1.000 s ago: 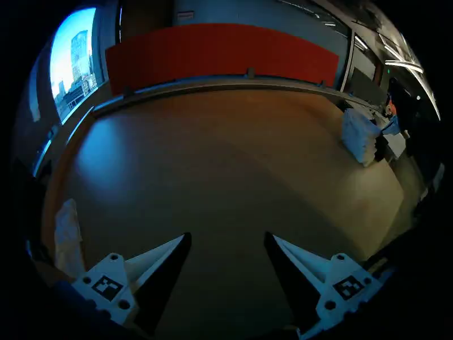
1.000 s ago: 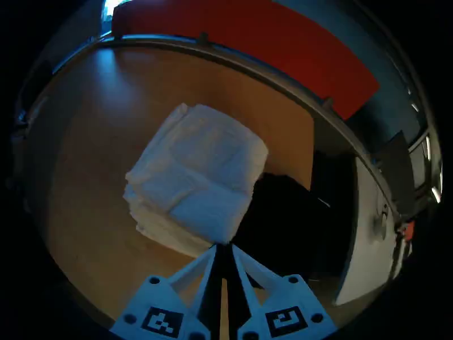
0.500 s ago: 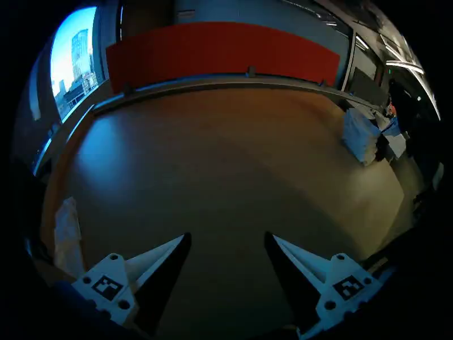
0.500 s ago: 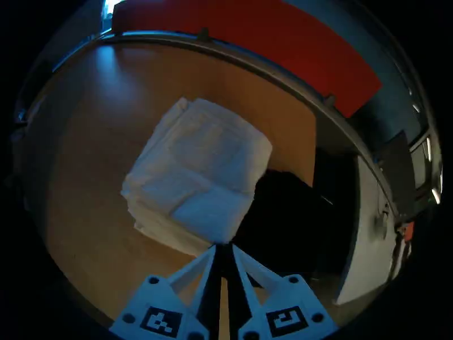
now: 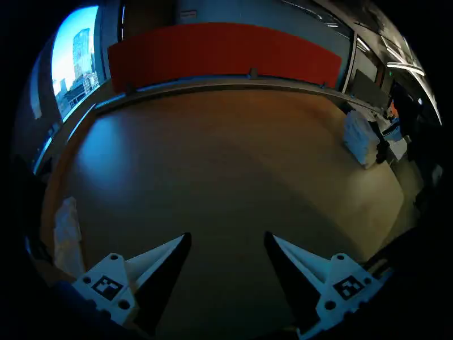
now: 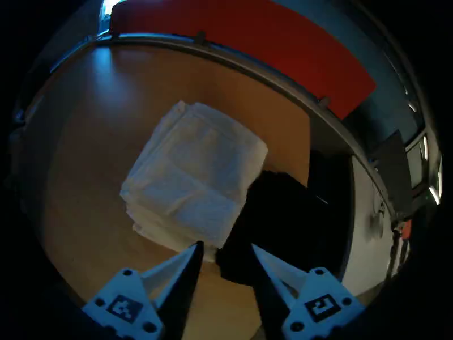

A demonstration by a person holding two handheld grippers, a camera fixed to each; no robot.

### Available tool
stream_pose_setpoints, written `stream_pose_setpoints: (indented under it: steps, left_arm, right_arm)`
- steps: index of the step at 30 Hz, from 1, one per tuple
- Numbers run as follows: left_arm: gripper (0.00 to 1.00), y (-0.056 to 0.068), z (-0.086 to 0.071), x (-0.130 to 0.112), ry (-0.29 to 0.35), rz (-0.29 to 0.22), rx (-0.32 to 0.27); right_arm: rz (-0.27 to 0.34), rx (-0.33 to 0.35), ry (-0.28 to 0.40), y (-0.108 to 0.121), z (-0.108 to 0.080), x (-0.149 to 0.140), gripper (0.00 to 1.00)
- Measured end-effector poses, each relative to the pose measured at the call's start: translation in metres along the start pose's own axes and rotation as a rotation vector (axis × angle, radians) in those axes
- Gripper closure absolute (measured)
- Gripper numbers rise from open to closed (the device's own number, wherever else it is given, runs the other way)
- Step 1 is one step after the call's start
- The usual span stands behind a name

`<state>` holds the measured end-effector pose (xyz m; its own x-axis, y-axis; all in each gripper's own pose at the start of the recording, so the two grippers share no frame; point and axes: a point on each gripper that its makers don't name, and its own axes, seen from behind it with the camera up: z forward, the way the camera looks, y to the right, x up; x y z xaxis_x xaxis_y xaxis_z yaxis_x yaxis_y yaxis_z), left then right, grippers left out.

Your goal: Fold towel

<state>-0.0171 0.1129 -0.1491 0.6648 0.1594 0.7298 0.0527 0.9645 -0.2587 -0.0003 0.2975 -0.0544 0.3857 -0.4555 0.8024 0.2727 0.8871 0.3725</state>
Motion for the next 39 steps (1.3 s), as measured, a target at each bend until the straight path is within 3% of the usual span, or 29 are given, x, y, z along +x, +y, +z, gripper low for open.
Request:
stream_pose_setpoints:
  steps: [5,6,22,32,39]
  left_arm:
    - [0.05,0.000,0.000,0.001,0.004,-0.006,-0.003]
    - [0.05,0.000,0.000,0.001,0.005,-0.006,-0.004]
    - [0.04,-0.007,-0.005,0.007,0.028,-0.013,0.003]
    - [0.05,-0.012,-0.008,0.013,0.055,-0.025,0.019]
    - [0.04,-0.015,-0.010,0.018,0.073,-0.037,0.030]
  right_arm:
    - [0.041,-0.001,0.042,-0.006,-0.002,0.010,0.01]
    - [0.050,-0.002,0.050,-0.007,-0.002,0.013,0.00]
    - [0.131,0.004,0.141,-0.023,-0.009,0.041,0.00]
    - [0.298,0.002,0.270,-0.032,-0.020,0.075,0.00]
    - [0.396,-0.050,0.377,-0.033,-0.032,0.093,0.00]
